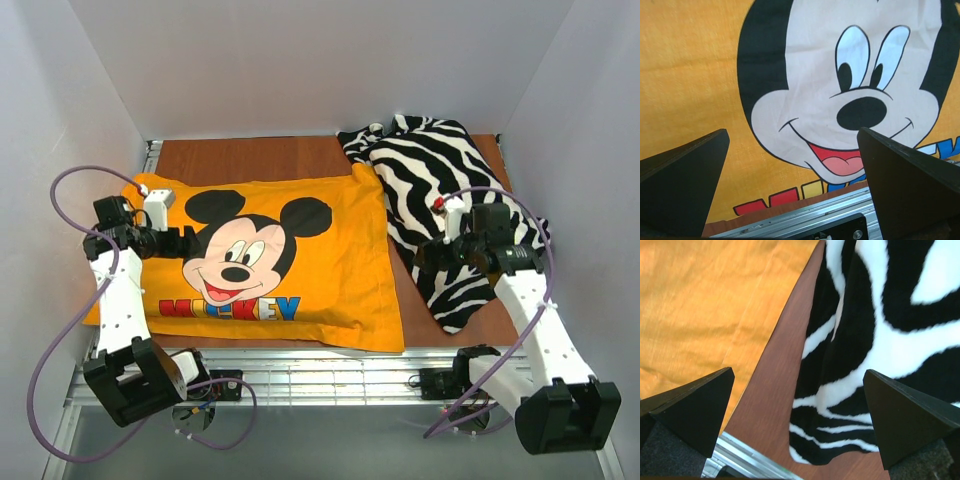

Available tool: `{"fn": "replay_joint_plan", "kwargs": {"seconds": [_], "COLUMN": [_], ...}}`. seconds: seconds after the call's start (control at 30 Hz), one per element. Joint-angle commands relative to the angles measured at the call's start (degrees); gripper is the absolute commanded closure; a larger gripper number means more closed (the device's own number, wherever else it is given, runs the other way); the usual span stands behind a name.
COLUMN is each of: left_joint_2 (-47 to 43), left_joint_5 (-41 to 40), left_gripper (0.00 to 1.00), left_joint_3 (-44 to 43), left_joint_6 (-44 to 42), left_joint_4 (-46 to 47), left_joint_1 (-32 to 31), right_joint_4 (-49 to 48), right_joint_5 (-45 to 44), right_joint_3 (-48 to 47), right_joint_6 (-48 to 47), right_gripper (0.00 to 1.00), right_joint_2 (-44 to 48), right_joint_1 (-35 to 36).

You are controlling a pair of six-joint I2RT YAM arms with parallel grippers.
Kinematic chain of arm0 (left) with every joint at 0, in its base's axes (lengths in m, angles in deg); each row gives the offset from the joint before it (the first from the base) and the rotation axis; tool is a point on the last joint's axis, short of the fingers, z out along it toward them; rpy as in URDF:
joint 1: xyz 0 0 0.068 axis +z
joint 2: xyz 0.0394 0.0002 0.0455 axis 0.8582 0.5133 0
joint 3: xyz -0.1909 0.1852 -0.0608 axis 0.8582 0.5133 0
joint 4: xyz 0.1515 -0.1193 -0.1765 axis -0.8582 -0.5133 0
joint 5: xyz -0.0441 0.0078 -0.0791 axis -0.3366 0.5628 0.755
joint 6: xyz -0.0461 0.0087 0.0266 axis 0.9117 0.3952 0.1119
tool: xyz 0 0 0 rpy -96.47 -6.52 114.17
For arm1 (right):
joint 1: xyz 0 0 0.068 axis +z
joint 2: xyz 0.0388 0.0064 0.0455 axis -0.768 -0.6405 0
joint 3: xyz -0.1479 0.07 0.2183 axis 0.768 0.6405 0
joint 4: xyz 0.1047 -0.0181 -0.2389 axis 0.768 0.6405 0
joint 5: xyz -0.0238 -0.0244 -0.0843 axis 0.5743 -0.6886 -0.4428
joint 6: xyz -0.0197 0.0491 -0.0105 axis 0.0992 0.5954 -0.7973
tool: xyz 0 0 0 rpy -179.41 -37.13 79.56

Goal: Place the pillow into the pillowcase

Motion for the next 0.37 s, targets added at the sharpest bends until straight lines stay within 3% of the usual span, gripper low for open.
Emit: {"fn": "replay_joint_plan", "kwargs": {"seconds": [0.0,0.33], "left_joint_2": [-2.12,-1.06], "left_joint_5": [-0.23,1.79], "left_gripper": [0.02,0.02], "left_joint_3": [4.07,1.71], "left_joint_6": [0.18,-0.17], "left_joint_4": [3.48,4.9], "left_joint_1": [0.02,0.11], "right_joint_4": [-2.93,-3.12], "right_joint_5": [0.99,1.51], "right_joint_3": [4.76,4.68], "right_joint_6": [2.41,4.18], "right_gripper": [0.01,0.01], "right_joint_2": [5.16,7.55], "right_joint_1": [-0.83,-2.15]}}
